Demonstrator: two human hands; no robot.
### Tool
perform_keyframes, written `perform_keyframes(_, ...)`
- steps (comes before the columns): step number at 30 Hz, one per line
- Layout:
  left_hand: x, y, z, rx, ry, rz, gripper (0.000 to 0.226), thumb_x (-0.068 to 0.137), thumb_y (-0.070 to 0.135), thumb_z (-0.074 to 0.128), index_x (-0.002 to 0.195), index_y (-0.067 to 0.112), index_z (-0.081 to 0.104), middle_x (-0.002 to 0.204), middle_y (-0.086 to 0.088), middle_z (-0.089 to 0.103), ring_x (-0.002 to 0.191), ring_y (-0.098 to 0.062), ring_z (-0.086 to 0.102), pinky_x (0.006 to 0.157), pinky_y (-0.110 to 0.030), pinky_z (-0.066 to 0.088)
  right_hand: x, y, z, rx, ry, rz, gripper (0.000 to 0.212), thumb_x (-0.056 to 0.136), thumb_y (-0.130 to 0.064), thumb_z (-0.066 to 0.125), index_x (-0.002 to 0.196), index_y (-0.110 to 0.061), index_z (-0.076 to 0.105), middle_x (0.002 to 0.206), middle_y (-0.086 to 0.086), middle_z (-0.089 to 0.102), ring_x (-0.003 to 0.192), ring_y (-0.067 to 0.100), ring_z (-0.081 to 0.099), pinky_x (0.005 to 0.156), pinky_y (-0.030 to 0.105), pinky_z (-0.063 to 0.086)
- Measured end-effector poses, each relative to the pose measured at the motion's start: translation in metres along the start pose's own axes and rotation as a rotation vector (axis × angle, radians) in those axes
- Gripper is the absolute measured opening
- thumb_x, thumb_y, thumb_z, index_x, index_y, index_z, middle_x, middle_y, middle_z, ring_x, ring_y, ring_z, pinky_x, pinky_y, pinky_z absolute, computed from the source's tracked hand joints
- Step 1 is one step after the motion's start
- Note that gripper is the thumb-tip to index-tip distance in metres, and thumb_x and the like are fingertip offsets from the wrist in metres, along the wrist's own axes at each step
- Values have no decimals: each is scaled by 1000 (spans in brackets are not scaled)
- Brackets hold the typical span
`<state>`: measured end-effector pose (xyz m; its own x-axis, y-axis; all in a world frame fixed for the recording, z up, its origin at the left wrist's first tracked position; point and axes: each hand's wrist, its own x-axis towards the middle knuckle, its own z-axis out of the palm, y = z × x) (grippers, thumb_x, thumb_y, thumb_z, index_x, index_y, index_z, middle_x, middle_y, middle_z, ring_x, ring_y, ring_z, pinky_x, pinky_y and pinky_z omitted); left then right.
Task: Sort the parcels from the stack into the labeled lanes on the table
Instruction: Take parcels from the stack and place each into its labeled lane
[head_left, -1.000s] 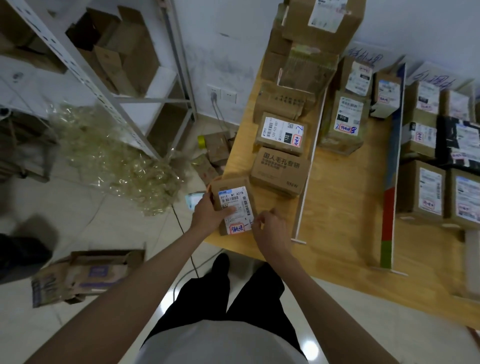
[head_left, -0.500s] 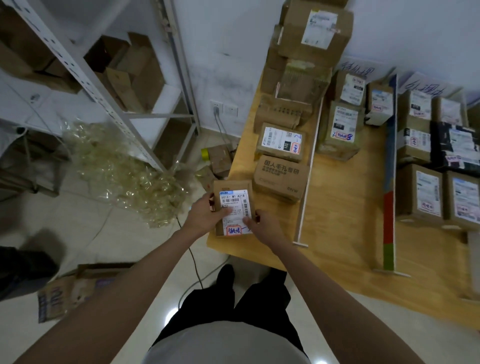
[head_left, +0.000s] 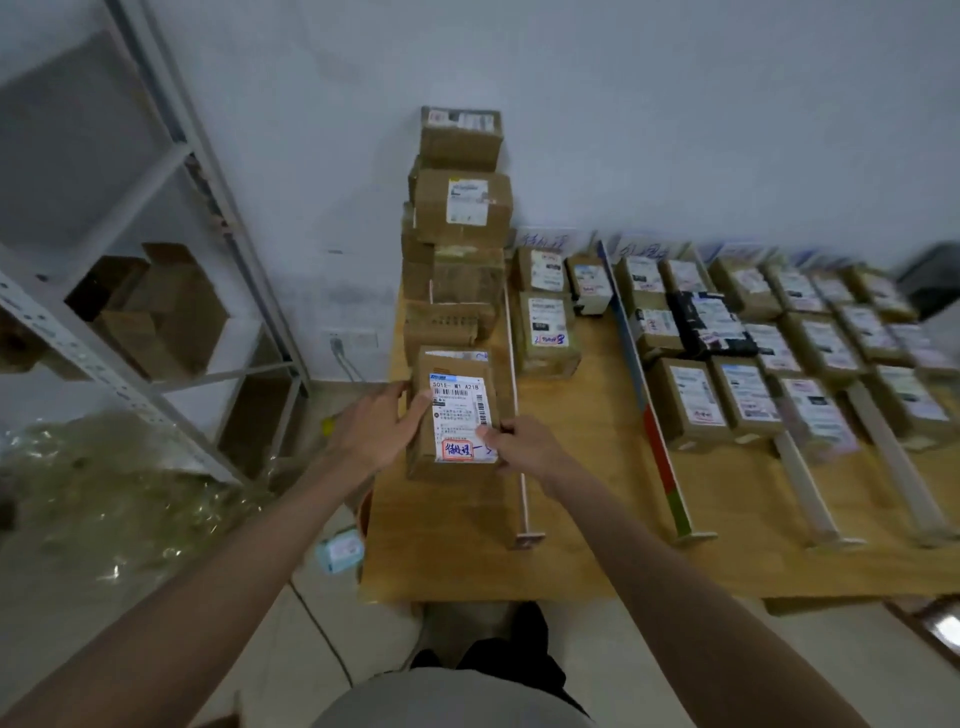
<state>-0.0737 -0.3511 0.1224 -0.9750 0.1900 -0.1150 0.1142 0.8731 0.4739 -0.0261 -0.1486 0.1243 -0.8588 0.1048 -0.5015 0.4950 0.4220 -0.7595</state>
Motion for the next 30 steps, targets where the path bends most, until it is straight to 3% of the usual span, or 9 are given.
perform_keyframes(1, 4, 6, 2, 22, 6, 29, 68, 96, 69, 21, 138, 25, 51, 132, -4, 60, 114, -26, 60, 91, -42, 53, -3, 1, -7, 10, 19, 7, 25, 98, -31, 59, 106, -9, 70, 103, 4, 72, 82, 11, 69, 67, 24, 60)
perform_keyframes(4, 15, 27, 10, 18, -25, 101, 75, 94, 69, 17, 138, 19, 51, 135, -7, 57, 117, -26, 58, 92, -44, 53, -11, 9, -32, 11, 95, 24, 31, 98, -30, 59, 105, -2, 70, 99, 7, 75, 88, 20, 72, 81, 36, 61)
perform_keyframes(6, 23, 41, 20, 62, -38, 142, 75, 95, 67, 16, 140, 18, 50, 138, -9, 56, 121, -27, 56, 95, -43, 51, -18, 17, -49, 28, 139, 39, 27, 98, -27, 58, 106, -5, 71, 95, 3, 74, 84, 16, 71, 80, 34, 61)
perform_keyframes(10, 34, 71, 41, 154, -40, 237, 72, 96, 66, 16, 133, 19, 56, 131, -6, 61, 113, -25, 59, 87, -37, 48, -29, 41, -81, 14, 224, 91, 27, 99, -28, 57, 113, -8, 68, 105, 6, 73, 93, 19, 70, 83, 35, 60)
perform_keyframes(16, 49, 118, 64, 231, -89, 343, 71, 97, 62, 17, 135, 14, 53, 129, -10, 61, 114, -26, 58, 96, -41, 49, -37, 78, -134, -60, 305, 148, 32, 99, -30, 56, 118, -5, 66, 111, 10, 71, 102, 25, 68, 92, 44, 56)
perform_keyframes(25, 85, 170, 105, 313, -86, 311, 60, 100, 55, 26, 137, 14, 50, 129, -10, 59, 115, -27, 58, 99, -44, 48, 11, 109, -208, -40, 285, 134, 32, 101, -29, 55, 118, -5, 66, 112, 9, 71, 101, 20, 67, 91, 38, 57)
perform_keyframes(30, 109, 191, 124, 346, -49, 246, 50, 101, 52, 32, 130, 18, 54, 126, -6, 61, 112, -23, 59, 98, -38, 48, 48, 120, -245, -91, 254, 78, 32, 101, -30, 54, 111, -3, 66, 107, 11, 71, 99, 22, 68, 90, 41, 57)
